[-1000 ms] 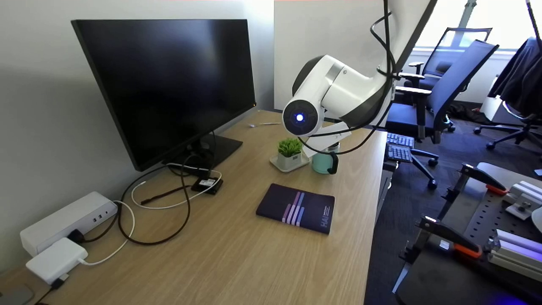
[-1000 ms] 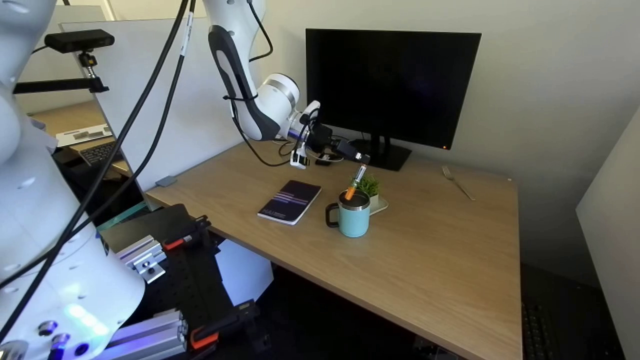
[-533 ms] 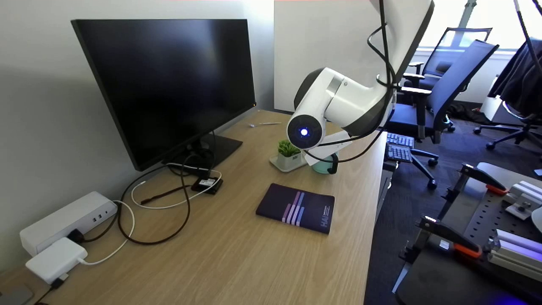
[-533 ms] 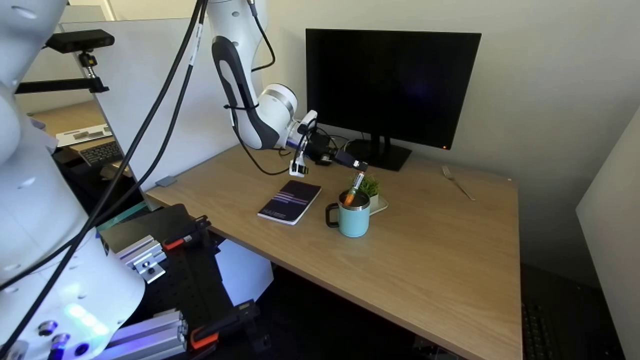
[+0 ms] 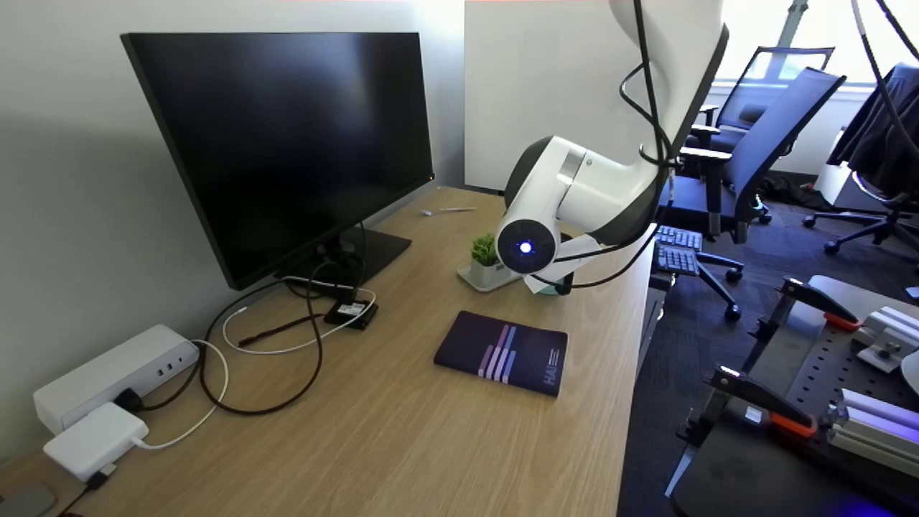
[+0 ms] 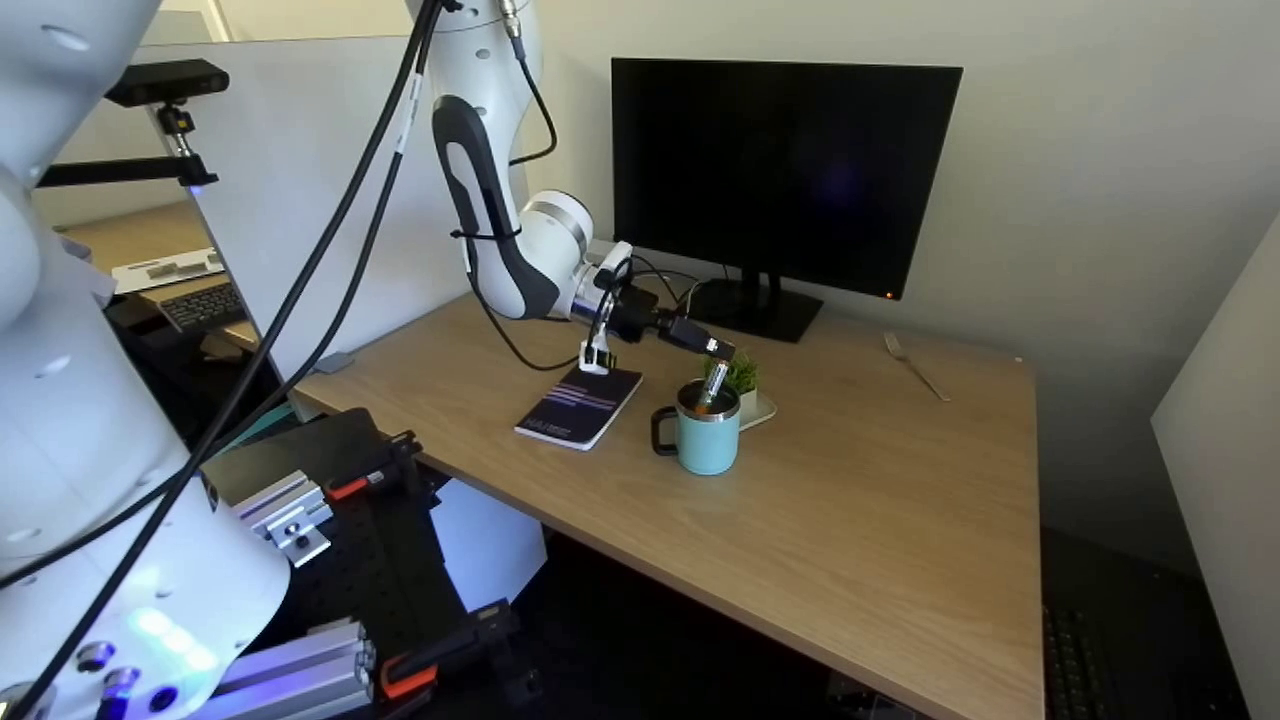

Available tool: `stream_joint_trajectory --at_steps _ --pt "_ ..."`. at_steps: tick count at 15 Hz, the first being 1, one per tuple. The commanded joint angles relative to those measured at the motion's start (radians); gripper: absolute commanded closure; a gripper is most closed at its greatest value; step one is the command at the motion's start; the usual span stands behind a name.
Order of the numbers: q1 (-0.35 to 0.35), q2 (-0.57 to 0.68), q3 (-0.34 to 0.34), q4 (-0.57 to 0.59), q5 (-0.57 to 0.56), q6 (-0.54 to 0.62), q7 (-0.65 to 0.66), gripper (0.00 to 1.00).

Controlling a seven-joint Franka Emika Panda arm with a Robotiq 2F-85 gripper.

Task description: Pick up the orange marker and put it in the blue cup

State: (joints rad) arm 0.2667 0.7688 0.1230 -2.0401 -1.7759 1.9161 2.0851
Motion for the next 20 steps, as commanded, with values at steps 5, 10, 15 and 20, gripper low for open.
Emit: stream_joint_trajectory --at_steps 5,10,15,20 --pt "-0.027 0.007 0.027 -0.004 -0.035 -0.029 0.038 0.95" --pt "-0.043 -0.004 0.033 -0.011 -0.037 0.005 0.025 0.32" --pt "-0.107 -0.045 0.056 -0.02 -0.004 0.103 -0.038 0.01" --pt "-0.191 -0.134 0.068 -0.031 0.026 0.339 -0.188 0.0"
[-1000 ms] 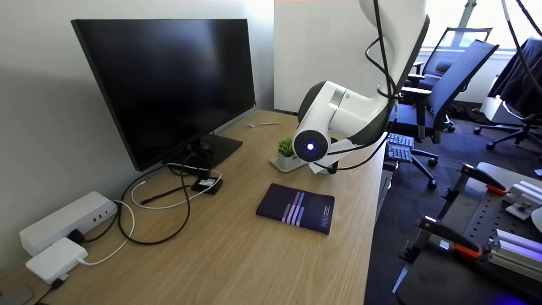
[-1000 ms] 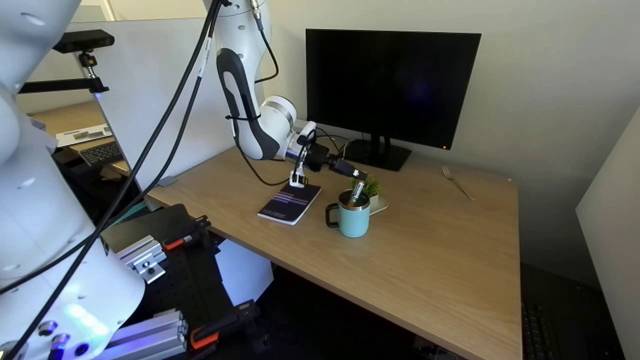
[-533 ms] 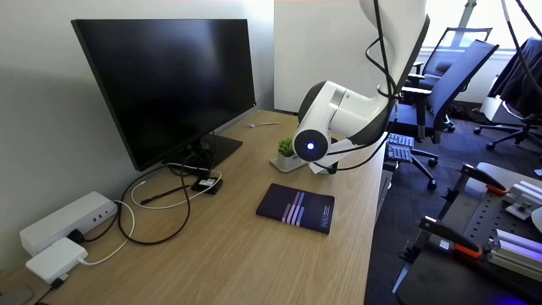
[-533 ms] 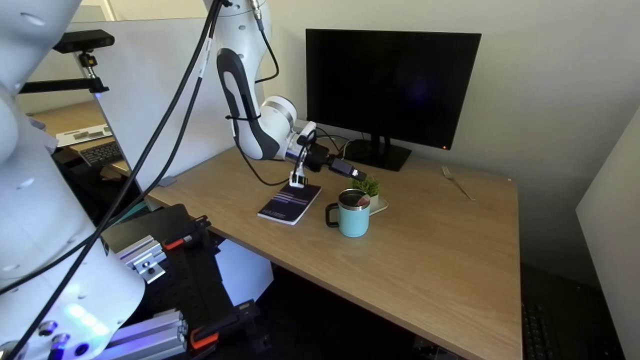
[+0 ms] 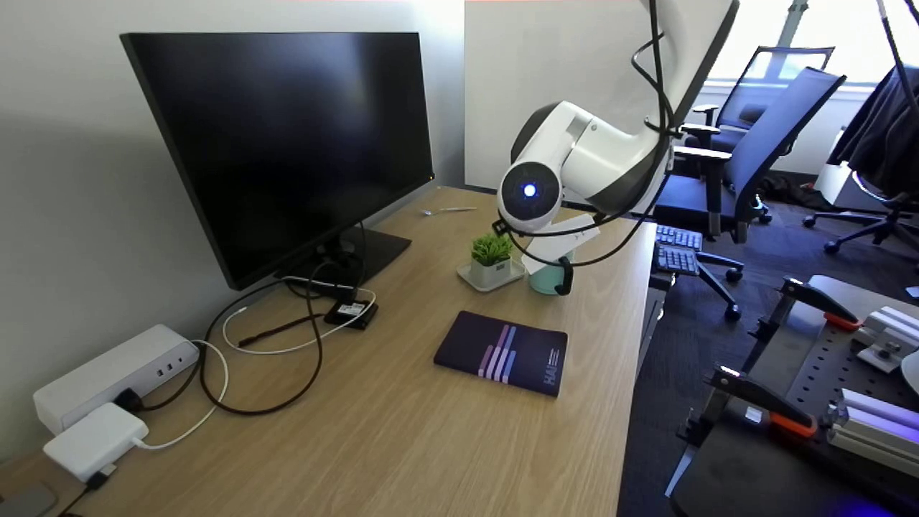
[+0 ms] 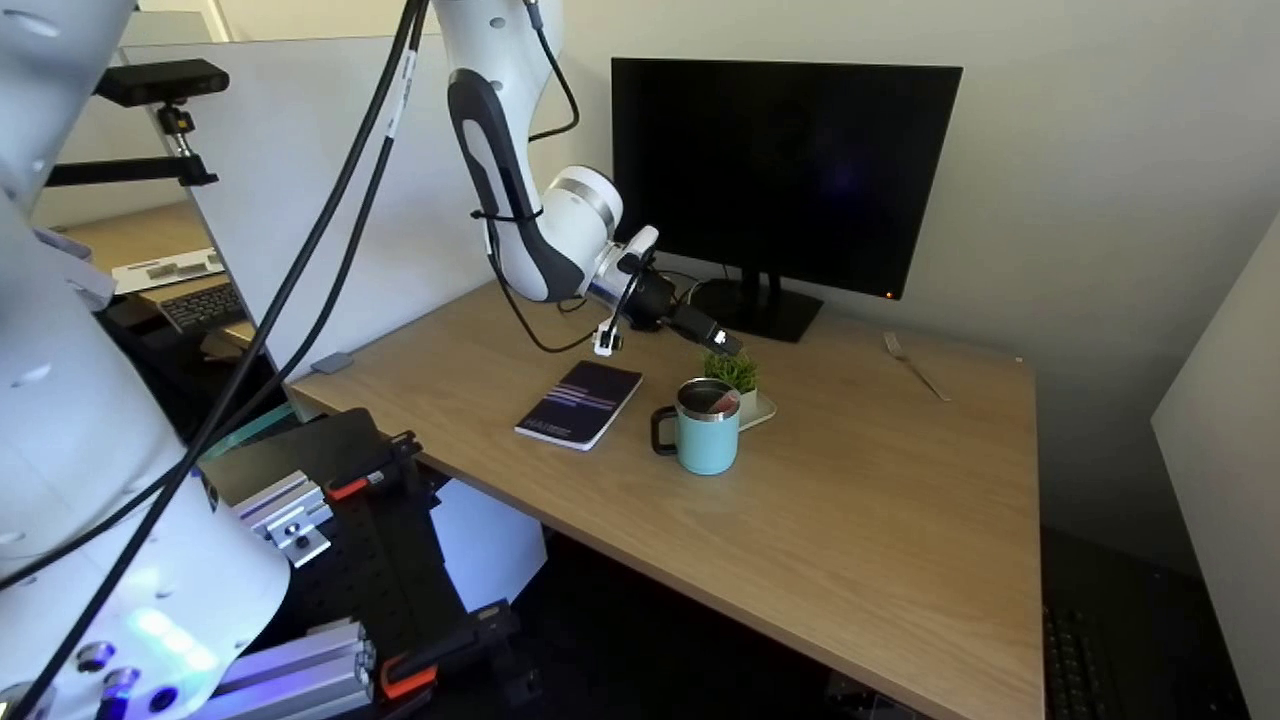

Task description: Pick up the orange marker and put it in the blue cup

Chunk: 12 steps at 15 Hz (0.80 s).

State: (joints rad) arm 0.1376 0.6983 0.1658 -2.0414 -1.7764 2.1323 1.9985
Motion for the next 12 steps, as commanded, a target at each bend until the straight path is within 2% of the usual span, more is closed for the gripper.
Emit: stream_joint_trajectory --at_steps 1,5,12 --pt "-0.072 -0.083 0.026 -0.032 0.052 0.162 -0.143 0.0" --pt "-0.082 -0.152 0.022 -0.047 0.207 0.256 -0.321 0.0" --pt "-0.059 -0.238 0.013 -0.07 0.542 0.261 -0.62 0.0"
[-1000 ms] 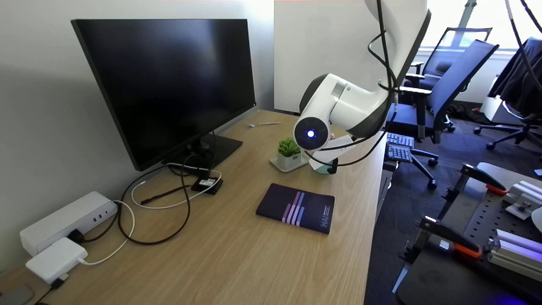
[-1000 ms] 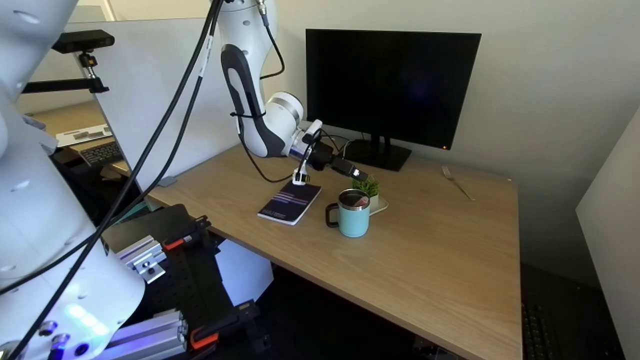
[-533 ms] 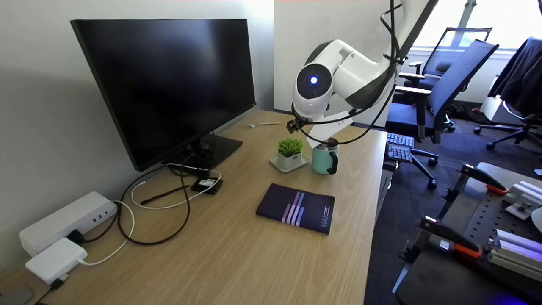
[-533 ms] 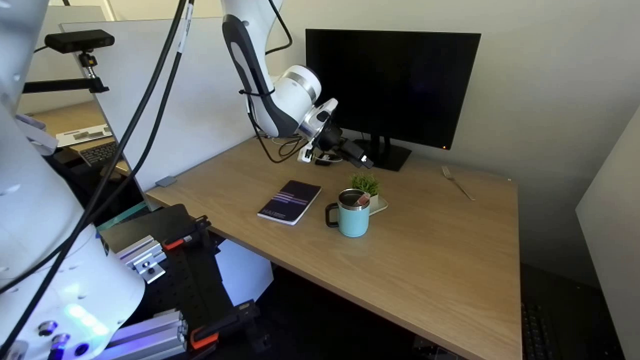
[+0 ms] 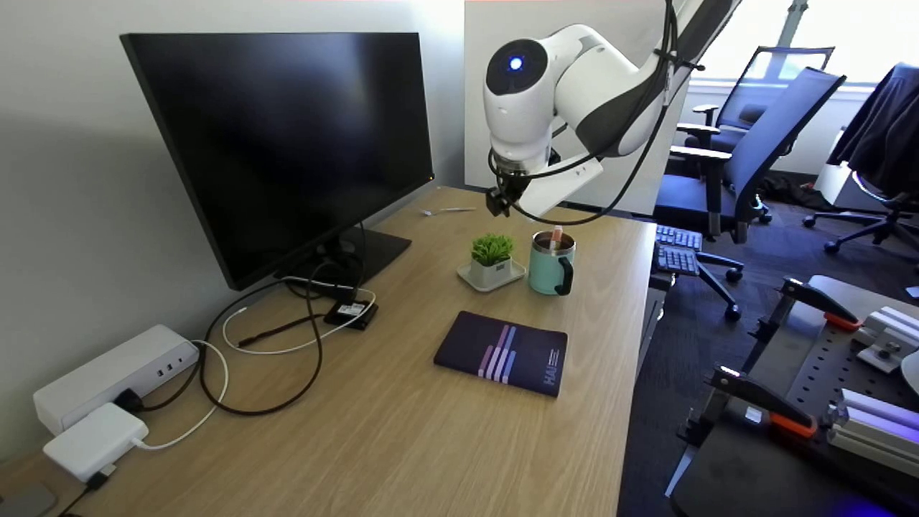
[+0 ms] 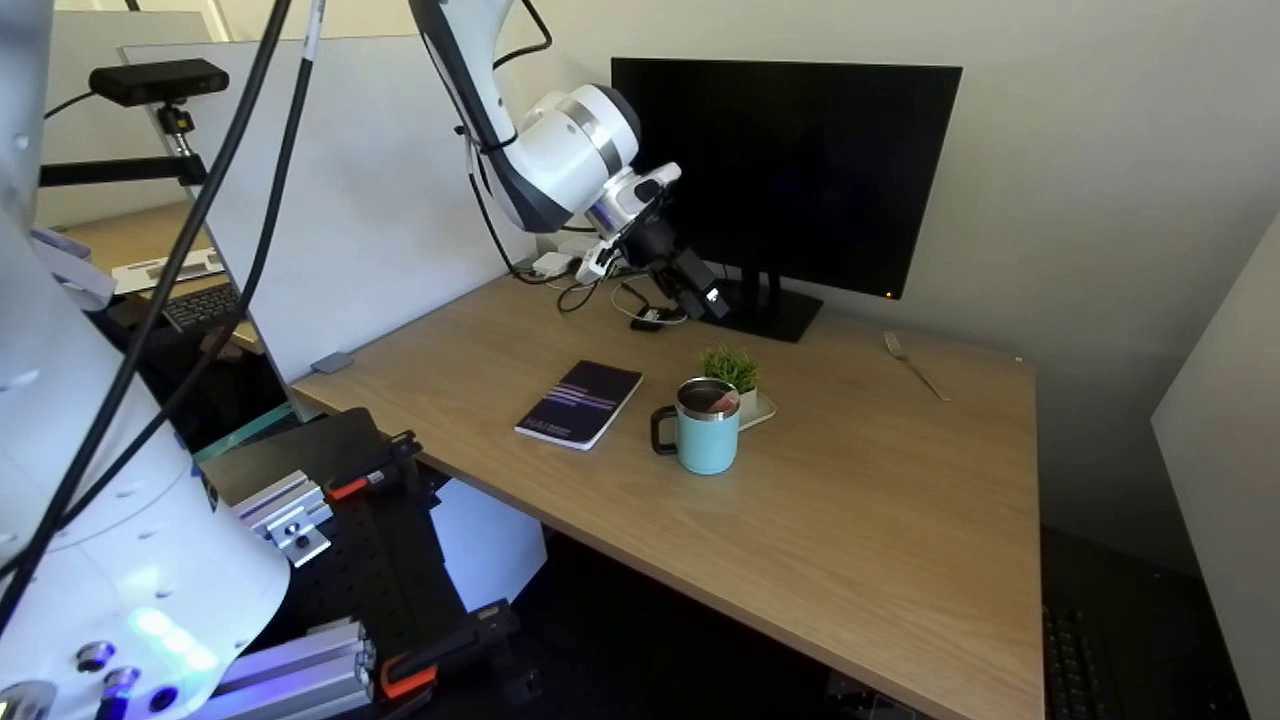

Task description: Pick up the orange marker and put it in the blue cup

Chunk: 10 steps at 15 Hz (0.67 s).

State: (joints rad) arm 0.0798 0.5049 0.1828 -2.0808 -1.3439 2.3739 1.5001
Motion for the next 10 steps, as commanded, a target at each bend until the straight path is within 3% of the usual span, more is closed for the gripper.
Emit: stream_joint_trajectory --at_steps 1,6,10 --pt "-0.004 -0.051 -0.005 -0.032 0.15 0.035 -0.173 0.0" --pt "-0.052 -0.069 -0.023 -0.069 0.328 0.306 -0.494 0.0" --pt "-0.225 -0.056 0.11 -0.126 0.497 0.414 -0.795 0.0"
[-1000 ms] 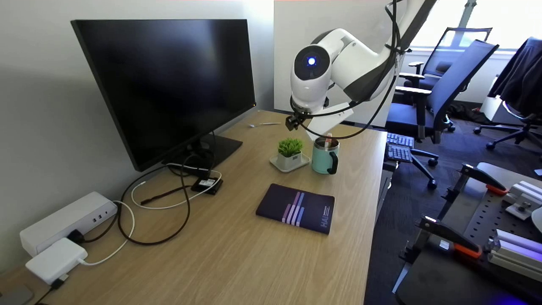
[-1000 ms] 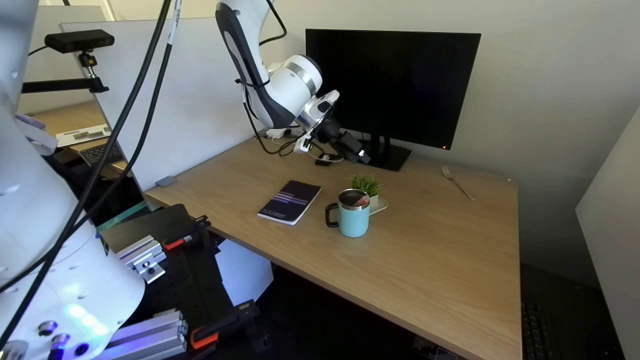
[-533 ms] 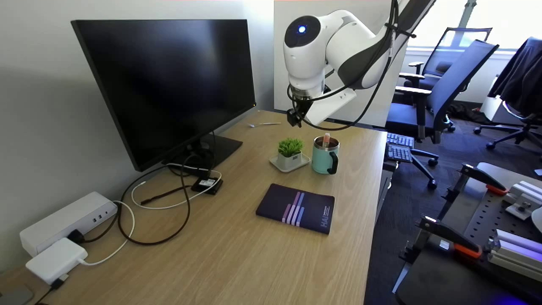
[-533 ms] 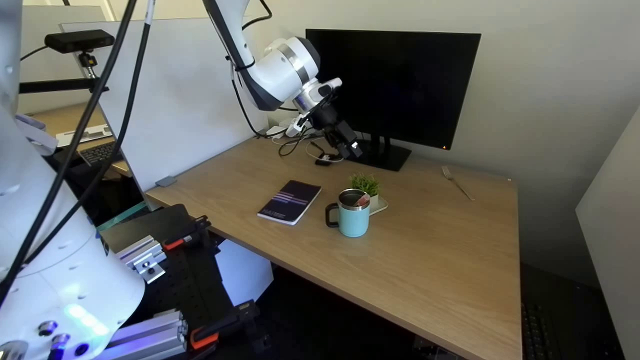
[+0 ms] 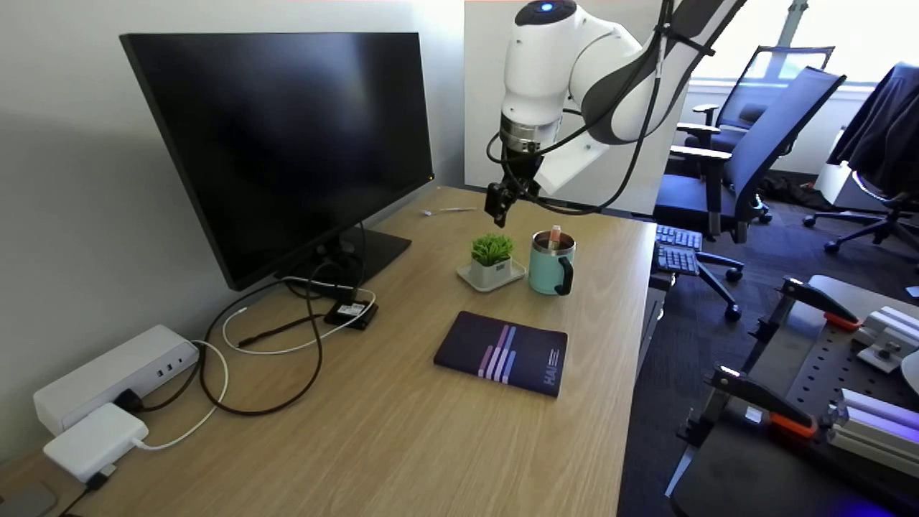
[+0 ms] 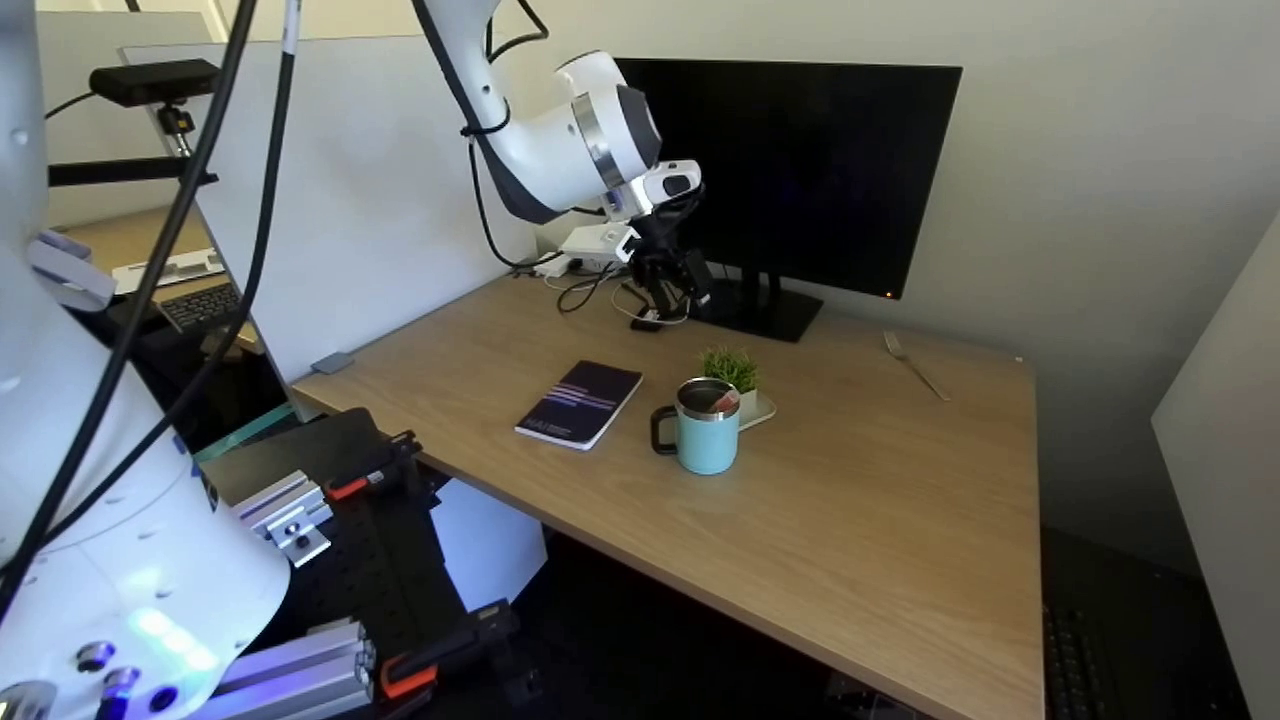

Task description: Pick up the orange marker and put it in the blue cup

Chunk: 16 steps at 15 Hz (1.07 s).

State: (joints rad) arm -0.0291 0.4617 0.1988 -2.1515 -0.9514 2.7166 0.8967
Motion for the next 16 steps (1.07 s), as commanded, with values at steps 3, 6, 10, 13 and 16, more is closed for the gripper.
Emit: stream_joint_trajectory --at_steps 3,6,10,13,16 --pt "-0.284 0.013 0.263 -0.092 0.232 0.058 -0.422 0.0" --pt "-0.45 0.043 0.446 -0.097 0.376 -0.04 -0.645 0.0" --pt "-0.424 -0.039 0.415 -0.078 0.65 -0.172 -0.929 0.0" --pt "-0.325 -0.114 0.298 -0.054 0.835 -0.25 -1.095 0.0" --pt "-0.204 -0.192 0.17 -0.06 0.898 -0.305 -1.172 0.0"
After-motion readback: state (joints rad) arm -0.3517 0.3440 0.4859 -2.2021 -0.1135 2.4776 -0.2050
